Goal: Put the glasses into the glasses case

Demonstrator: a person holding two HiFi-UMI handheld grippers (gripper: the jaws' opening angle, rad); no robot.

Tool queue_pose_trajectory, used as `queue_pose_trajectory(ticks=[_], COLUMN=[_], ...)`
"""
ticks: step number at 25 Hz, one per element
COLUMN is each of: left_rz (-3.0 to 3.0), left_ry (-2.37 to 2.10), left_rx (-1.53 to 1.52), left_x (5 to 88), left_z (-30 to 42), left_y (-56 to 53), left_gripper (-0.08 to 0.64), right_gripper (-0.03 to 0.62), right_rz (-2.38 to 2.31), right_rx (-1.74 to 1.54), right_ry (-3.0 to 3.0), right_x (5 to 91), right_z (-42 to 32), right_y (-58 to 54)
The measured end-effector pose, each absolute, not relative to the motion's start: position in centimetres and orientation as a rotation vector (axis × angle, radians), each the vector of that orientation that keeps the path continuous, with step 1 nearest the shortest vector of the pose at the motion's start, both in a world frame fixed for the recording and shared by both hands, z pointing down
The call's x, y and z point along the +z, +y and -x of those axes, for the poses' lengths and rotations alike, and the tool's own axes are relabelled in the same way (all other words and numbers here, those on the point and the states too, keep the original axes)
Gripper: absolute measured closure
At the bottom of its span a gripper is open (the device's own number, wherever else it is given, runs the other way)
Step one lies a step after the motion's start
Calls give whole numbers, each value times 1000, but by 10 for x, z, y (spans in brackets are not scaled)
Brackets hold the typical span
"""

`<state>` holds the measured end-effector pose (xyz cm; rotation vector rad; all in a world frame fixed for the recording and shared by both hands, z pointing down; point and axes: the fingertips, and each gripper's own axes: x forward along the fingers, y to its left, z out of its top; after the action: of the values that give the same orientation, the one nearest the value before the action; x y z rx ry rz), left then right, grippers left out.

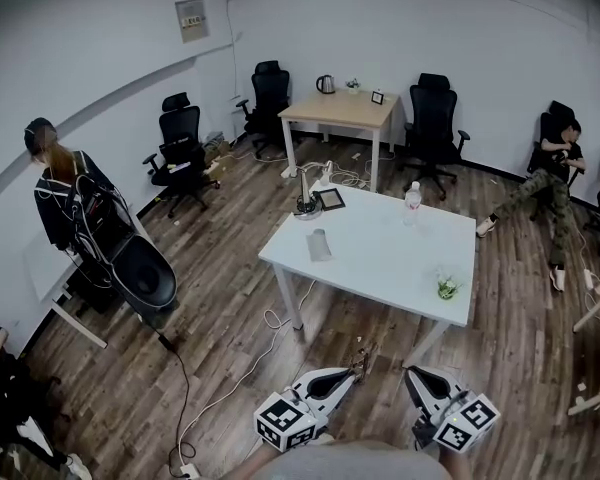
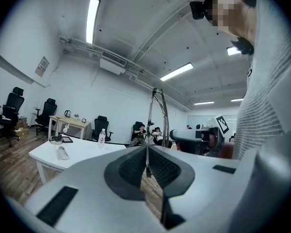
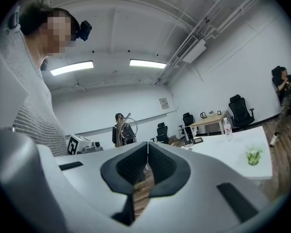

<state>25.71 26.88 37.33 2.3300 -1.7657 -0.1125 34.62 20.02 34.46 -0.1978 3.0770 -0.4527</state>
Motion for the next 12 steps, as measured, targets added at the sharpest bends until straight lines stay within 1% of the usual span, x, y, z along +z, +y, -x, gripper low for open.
queue_pose_trajectory(ticks=[7,12], left_rz=[-2282,-2275], left_ry=[-1794,-1816], left_rx=[-112,-118], left_x=[378,379], left_z=[-240,-213], left_y=[261,238], left_gripper=[535,535], right_gripper=[577,577], right_rz=[161,159], right_rx=[-469,-470], right_ry=[3074,3062], right_x=[345,344], right_z=[-331,-310], right_y=[193,174])
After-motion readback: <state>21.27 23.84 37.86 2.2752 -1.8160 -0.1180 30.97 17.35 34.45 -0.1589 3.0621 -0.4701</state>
